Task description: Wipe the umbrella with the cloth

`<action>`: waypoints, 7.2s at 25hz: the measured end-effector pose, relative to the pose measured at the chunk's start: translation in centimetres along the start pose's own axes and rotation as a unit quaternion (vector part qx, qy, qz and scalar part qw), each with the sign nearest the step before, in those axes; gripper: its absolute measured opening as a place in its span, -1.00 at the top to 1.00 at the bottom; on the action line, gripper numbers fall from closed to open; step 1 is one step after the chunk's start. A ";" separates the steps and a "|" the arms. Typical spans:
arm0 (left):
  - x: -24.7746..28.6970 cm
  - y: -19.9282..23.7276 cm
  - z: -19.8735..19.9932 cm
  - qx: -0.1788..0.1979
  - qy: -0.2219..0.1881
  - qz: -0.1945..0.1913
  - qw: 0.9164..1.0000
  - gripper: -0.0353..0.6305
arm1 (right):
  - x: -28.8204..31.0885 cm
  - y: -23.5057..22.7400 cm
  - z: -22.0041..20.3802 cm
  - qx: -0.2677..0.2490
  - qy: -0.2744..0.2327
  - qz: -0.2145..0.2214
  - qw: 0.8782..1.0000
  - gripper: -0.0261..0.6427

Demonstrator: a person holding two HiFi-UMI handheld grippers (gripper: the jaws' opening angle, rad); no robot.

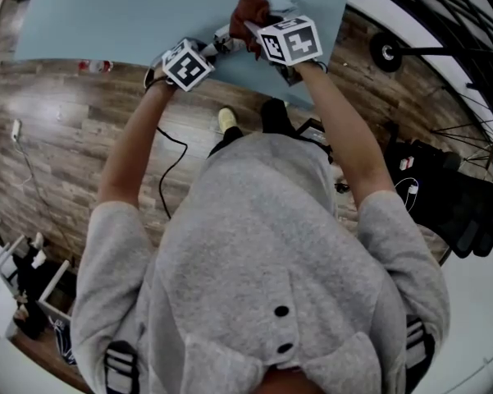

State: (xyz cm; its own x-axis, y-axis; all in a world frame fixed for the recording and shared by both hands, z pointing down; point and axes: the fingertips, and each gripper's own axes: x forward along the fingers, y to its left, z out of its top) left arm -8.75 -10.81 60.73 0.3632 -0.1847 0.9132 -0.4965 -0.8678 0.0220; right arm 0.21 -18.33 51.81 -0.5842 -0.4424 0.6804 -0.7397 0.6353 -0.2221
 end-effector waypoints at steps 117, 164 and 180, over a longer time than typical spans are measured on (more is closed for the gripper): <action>0.3 0.2 0.1 -0.007 0.028 -0.005 1.000 0.42 | 0.9 8.8 -9.1 -0.206 0.284 0.271 0.896 0.61; 0.4 0.2 -0.1 -0.014 0.043 -0.001 0.999 0.42 | -7.7 -18.5 -1.2 0.029 0.036 -0.159 0.986 0.62; 0.2 0.2 0.3 -0.009 0.043 0.005 0.999 0.42 | -1.5 -6.0 0.7 -0.034 0.036 -0.044 0.998 0.62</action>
State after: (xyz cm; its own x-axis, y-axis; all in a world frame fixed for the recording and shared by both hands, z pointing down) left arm -8.56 -11.14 60.81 0.2889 -0.1515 0.9453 -0.5144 -0.8573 0.0198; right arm 5.26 -21.88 51.64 -0.4897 -0.4533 0.7448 -0.7614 0.6385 -0.1119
